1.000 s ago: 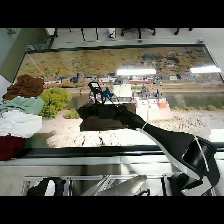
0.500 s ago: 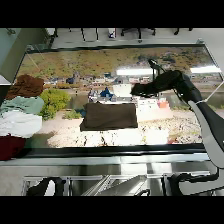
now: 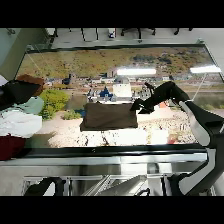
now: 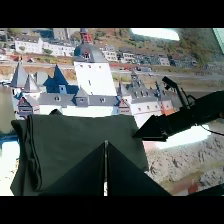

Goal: Fold the shirts.

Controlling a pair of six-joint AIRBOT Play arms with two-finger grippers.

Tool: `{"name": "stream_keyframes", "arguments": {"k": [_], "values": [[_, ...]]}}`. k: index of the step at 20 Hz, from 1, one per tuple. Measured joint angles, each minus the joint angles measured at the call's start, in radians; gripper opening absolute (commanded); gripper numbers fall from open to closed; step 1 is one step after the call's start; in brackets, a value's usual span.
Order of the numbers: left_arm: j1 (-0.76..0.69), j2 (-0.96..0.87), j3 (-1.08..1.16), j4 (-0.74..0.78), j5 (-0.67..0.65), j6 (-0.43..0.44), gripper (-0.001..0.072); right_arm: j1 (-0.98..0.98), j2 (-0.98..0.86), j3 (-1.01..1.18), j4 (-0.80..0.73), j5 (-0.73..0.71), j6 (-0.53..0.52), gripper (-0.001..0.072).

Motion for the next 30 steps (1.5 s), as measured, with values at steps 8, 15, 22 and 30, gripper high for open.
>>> {"name": "stream_keyframes", "arguments": {"k": [8, 15, 22, 30], "values": [[-0.033, 0.044, 0.000, -0.001, -0.029, -0.014, 0.0014, 0.035, -0.054, 0.003, 0.024, 0.018, -0.028, 0.0027], [-0.035, 0.074, 0.000, 0.002, -0.032, -0.015, 0.0014, -0.158, 0.130, 0.020, -0.003, 0.101, -0.020, 0.0027], [-0.035, 0.076, 0.000, 0.002, -0.033, -0.014, 0.0014, -0.650, 0.370, -0.065, -0.163, 0.128, 0.078, 0.0027], [-0.035, 0.076, 0.000, 0.003, -0.046, -0.014, 0.0014, -1.024, 0.483, -0.408, -0.243, 0.193, 0.068, 0.0027]]}}
